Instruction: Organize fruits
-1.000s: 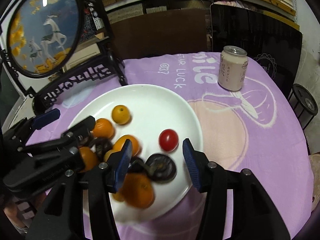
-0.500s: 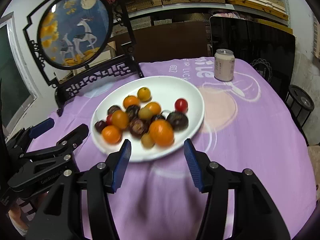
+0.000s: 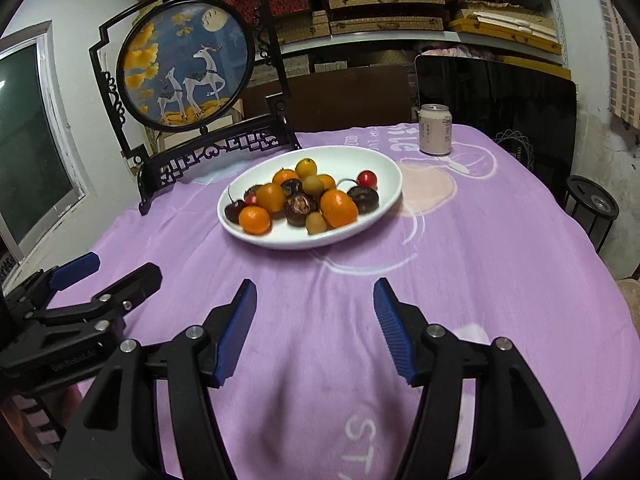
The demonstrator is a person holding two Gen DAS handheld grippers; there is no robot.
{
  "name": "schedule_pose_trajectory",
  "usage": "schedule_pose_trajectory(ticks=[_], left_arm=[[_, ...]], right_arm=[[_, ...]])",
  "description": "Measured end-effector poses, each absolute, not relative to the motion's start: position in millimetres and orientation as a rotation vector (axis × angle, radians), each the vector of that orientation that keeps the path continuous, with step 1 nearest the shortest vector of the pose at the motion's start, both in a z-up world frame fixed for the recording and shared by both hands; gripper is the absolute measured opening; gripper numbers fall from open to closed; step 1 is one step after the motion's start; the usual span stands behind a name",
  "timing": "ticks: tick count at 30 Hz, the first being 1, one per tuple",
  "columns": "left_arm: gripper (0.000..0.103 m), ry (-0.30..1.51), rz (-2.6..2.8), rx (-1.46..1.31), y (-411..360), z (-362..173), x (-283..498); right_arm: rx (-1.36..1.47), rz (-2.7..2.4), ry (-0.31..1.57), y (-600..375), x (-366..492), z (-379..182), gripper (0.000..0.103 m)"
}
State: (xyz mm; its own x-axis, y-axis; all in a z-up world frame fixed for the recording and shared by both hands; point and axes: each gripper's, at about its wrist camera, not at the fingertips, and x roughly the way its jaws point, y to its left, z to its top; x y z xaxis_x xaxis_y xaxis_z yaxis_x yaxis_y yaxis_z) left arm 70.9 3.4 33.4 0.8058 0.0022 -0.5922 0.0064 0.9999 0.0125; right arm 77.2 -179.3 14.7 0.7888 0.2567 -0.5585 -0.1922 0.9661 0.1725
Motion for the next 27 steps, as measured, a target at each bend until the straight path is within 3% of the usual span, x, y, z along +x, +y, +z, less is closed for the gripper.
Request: schedule_pose_trajectory(ticks=[13, 17, 27], left_arm=[[0.101, 0.583, -0.043, 0.079, -17, 43, 48], [0.101, 0.57, -0.035, 0.076, -17, 46, 44], [0.101, 0.541, -0.014, 0.088, -18, 49, 40]], right_arm=[[0.096, 0.251, 0.62, -182, 62, 12, 0.062], [0.097, 0.234, 0.606, -184, 60, 14, 0.069], [0.105, 0.239, 0.606, -184, 60, 14, 0.069]])
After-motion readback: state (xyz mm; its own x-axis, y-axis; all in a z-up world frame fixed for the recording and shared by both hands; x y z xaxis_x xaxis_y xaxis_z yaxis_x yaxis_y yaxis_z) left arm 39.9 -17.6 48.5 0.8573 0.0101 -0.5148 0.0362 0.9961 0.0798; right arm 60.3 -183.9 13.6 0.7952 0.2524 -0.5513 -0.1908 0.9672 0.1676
